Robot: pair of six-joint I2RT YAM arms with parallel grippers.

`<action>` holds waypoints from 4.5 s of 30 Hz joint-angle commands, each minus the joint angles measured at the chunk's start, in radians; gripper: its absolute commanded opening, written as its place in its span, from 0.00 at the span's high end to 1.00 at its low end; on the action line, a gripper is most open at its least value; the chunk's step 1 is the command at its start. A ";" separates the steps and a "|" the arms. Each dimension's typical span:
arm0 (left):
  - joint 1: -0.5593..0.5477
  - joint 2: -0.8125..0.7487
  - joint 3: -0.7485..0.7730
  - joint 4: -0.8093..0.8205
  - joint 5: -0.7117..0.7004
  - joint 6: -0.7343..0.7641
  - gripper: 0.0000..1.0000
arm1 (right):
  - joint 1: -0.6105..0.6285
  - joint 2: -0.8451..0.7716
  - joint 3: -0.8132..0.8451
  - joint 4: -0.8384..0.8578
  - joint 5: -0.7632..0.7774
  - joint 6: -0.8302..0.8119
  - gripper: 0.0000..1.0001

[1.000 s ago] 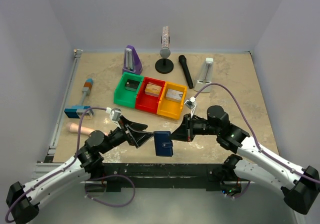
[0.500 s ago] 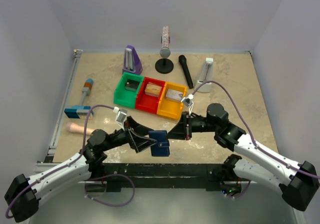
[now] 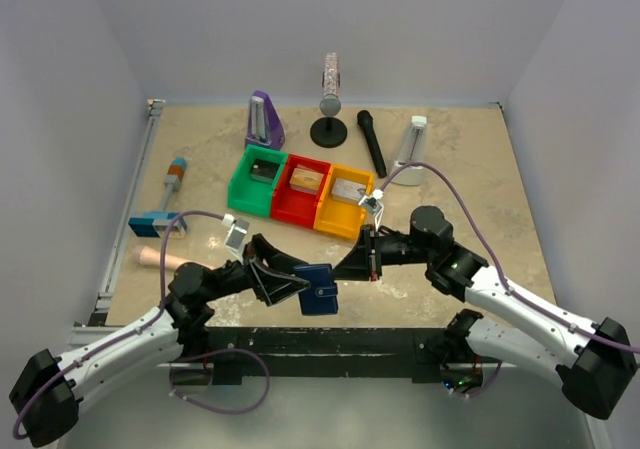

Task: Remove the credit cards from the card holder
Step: Pick up the card holder from the center of the board, then open the card holder.

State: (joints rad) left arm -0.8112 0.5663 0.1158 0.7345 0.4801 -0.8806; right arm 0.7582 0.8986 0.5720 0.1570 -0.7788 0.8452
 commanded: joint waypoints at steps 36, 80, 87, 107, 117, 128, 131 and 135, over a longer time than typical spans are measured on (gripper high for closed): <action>0.003 0.122 0.018 0.198 0.152 -0.027 0.78 | -0.030 0.025 0.022 0.092 -0.004 -0.001 1.00; -0.036 0.360 0.818 -1.296 -0.528 -0.239 1.00 | 0.421 0.247 0.620 -0.830 1.184 -0.472 0.39; -0.057 0.374 0.808 -1.258 -0.499 -0.264 1.00 | 0.444 0.362 0.710 -0.846 1.198 -0.474 0.39; -0.057 0.343 0.760 -1.233 -0.505 -0.293 1.00 | 0.481 0.441 0.763 -0.864 1.196 -0.456 0.43; -0.057 0.339 0.757 -1.206 -0.485 -0.304 1.00 | 0.483 0.502 0.798 -0.932 1.216 -0.425 0.46; -0.057 0.343 0.752 -1.222 -0.475 -0.319 1.00 | 0.492 0.508 0.807 -0.972 1.256 -0.406 0.46; -0.057 0.343 0.749 -1.235 -0.508 -0.330 1.00 | 0.494 0.493 0.799 -0.959 1.241 -0.403 0.43; -0.057 0.337 0.746 -1.238 -0.515 -0.336 1.00 | 0.498 0.480 0.786 -0.942 1.228 -0.406 0.43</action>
State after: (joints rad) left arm -0.8646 0.9272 0.8551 -0.5407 -0.0341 -1.1847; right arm 1.2457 1.4166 1.3674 -0.7975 0.4351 0.4294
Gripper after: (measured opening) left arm 0.232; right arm 0.571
